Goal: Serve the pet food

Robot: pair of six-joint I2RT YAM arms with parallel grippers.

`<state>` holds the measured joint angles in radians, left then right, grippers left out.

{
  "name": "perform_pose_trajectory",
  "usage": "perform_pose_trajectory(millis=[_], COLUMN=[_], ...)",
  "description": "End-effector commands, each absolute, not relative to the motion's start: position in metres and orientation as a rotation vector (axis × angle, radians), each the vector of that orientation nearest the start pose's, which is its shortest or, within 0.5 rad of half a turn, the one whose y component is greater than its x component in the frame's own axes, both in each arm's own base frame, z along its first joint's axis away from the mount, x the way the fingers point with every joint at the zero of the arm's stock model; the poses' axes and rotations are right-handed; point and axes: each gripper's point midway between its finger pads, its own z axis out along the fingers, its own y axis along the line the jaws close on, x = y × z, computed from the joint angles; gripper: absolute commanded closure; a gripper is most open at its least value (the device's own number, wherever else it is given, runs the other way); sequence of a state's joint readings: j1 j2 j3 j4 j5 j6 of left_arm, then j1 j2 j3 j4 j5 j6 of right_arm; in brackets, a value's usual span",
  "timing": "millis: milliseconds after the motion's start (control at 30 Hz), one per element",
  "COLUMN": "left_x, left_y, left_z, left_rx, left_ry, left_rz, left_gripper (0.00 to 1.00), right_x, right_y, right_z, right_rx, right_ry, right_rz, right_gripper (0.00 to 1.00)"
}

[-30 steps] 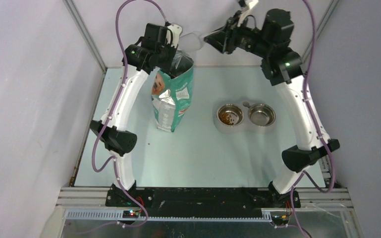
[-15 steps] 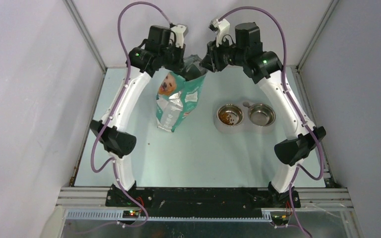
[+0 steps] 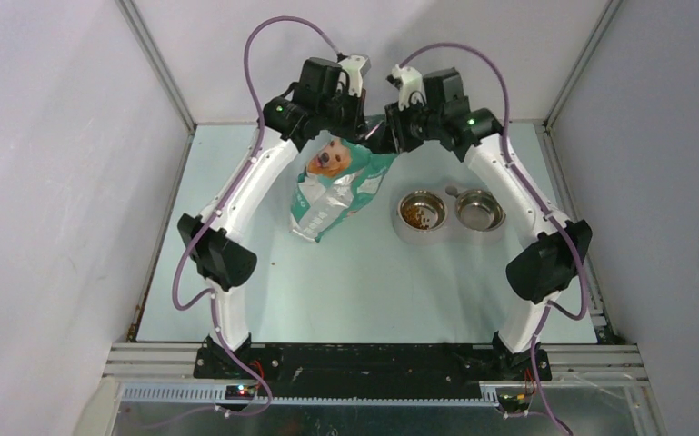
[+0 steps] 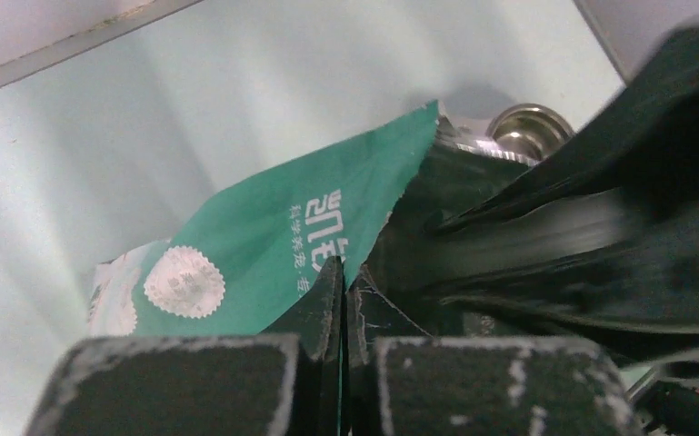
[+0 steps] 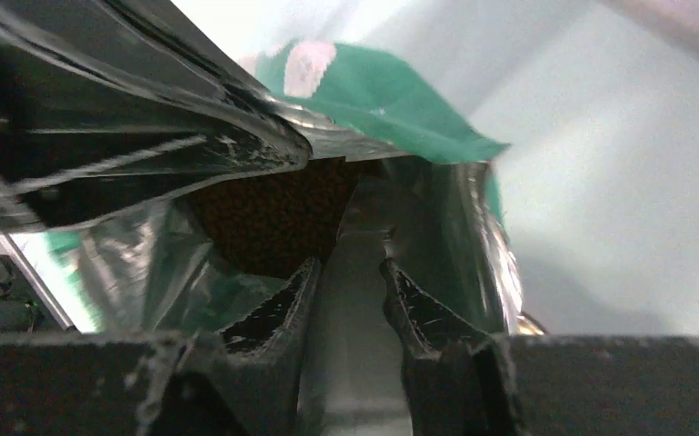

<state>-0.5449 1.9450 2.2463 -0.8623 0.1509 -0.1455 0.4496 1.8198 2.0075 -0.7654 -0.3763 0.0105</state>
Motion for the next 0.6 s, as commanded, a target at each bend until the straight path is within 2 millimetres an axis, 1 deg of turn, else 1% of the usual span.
perform_pose_trajectory(millis=[0, 33, 67, 100, 167, 267, 333, 367, 433, 533, 567], left_x=[0.437, 0.439, 0.44, 0.441, 0.443, 0.445, 0.446, 0.447, 0.448, 0.451, 0.457], left_y=[-0.302, -0.299, -0.297, -0.297, -0.296, -0.295, -0.294, -0.294, -0.294, -0.292, -0.295], left_z=[0.365, 0.36, 0.355, 0.354, 0.349, 0.345, 0.343, 0.341, 0.339, 0.332, 0.34], left_rx=[0.444, 0.435, 0.427, 0.421, 0.415, 0.406, 0.408, 0.409, 0.411, 0.408, 0.397], left_ry=[1.956, 1.968, 1.978, 1.981, 1.993, 2.001, 2.005, 2.007, 2.011, 2.023, 1.98], left_rz=[-0.585, -0.569, -0.554, -0.549, -0.534, -0.512, -0.504, -0.501, -0.495, -0.485, -0.494], left_gripper=[1.0, 1.0, 1.0, 1.0, 1.0, 1.0, 1.0, 1.0, 1.0, 1.0, 1.0], right_x=[0.427, 0.423, 0.427, 0.425, 0.428, 0.434, 0.434, 0.43, 0.425, 0.413, 0.404], right_y=[0.277, 0.281, 0.284, 0.289, 0.294, 0.3, 0.304, 0.309, 0.312, 0.319, 0.322], right_z=[0.301, 0.291, 0.287, 0.28, 0.268, 0.251, 0.242, 0.236, 0.225, 0.206, 0.195], right_rx=[-0.597, -0.599, -0.594, -0.601, -0.59, -0.574, -0.602, -0.628, -0.686, -0.767, -0.796], right_ry=[1.974, 1.988, 1.98, 1.991, 2.007, 2.037, 2.037, 2.037, 2.039, 2.075, 2.116], right_rz=[0.667, 0.677, 0.676, 0.679, 0.68, 0.658, 0.626, 0.616, 0.589, 0.615, 0.648], right_gripper=[1.0, 1.0, 1.0, 1.0, 1.0, 1.0, 1.0, 1.0, 1.0, 1.0, 1.0])
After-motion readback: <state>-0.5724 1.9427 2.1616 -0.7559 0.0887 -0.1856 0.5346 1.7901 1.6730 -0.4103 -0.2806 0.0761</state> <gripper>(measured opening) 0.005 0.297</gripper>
